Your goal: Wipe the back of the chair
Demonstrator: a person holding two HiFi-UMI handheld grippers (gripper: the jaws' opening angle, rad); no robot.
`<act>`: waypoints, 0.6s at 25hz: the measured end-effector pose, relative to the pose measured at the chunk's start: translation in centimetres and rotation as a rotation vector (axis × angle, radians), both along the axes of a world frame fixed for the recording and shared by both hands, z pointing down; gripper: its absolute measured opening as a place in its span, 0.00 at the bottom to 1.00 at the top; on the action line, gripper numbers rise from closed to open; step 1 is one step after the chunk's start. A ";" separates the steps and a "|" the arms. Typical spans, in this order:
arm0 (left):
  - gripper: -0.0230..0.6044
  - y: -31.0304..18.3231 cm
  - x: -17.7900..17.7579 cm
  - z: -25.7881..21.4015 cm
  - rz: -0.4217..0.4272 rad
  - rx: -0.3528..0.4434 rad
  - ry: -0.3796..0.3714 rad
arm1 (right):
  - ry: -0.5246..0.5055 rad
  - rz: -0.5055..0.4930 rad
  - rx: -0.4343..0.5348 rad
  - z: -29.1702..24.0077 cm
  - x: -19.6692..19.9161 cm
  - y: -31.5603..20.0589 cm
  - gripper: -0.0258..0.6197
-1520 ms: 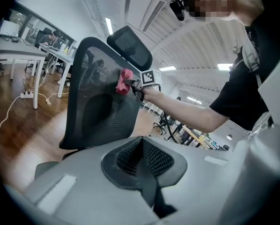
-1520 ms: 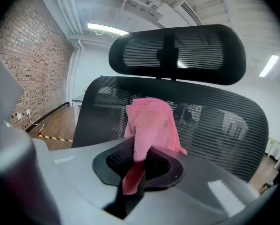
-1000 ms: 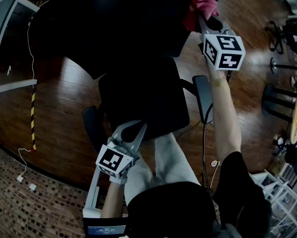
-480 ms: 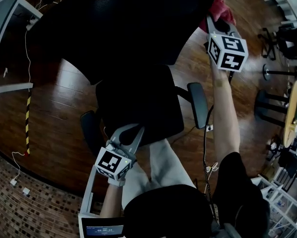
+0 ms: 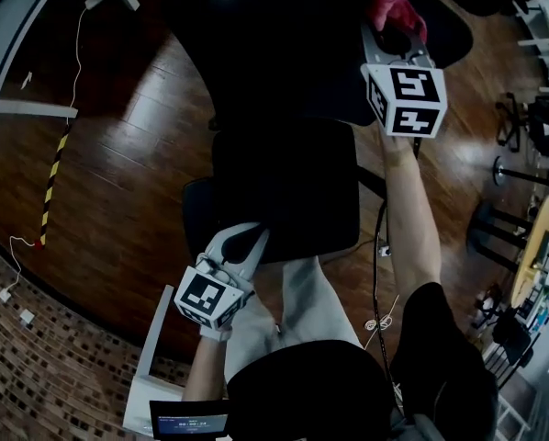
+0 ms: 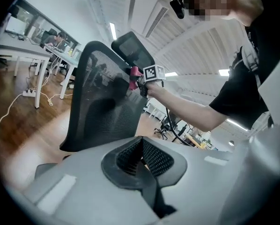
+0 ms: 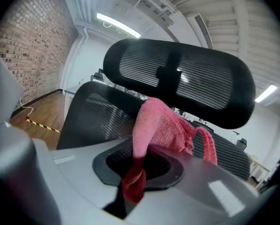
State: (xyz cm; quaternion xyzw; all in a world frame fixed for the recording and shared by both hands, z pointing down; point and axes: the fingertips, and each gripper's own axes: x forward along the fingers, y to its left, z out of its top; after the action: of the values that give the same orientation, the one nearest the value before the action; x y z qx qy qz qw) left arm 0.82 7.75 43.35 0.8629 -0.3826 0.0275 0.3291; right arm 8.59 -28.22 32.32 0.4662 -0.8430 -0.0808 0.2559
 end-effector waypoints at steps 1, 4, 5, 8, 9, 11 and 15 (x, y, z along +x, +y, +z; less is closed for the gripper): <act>0.02 0.2 -0.8 0.1 -0.014 -0.003 0.000 | -0.003 -0.019 0.002 0.0 -1.6 0.2 0.11; 0.02 0.9 -3.3 0.3 -0.060 -0.020 0.005 | -0.009 -0.073 0.006 0.2 -6.0 0.9 0.11; 0.02 1.1 -4.1 0.4 -0.076 -0.024 0.006 | -0.010 -0.088 0.007 0.3 -7.3 1.1 0.11; 0.02 2.0 -6.4 0.8 -0.118 -0.022 0.003 | -0.007 -0.118 0.011 0.2 -10.5 1.8 0.11; 0.02 2.3 -7.2 1.0 -0.129 -0.018 0.000 | -0.006 -0.126 0.014 0.2 -11.5 2.0 0.11; 0.02 2.8 -8.3 1.1 -0.148 -0.015 0.001 | -0.005 -0.143 0.017 0.0 -13.2 2.5 0.11; 0.02 3.5 -9.8 1.2 -0.174 -0.013 0.008 | -0.004 -0.187 0.018 0.0 -16.5 3.6 0.11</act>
State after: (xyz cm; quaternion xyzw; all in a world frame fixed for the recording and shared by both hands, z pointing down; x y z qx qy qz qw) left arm -8.93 11.26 44.51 0.8242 -0.4547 -0.0020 0.3376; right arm -7.88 -24.66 32.34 0.3879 -0.8826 -0.1112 0.2413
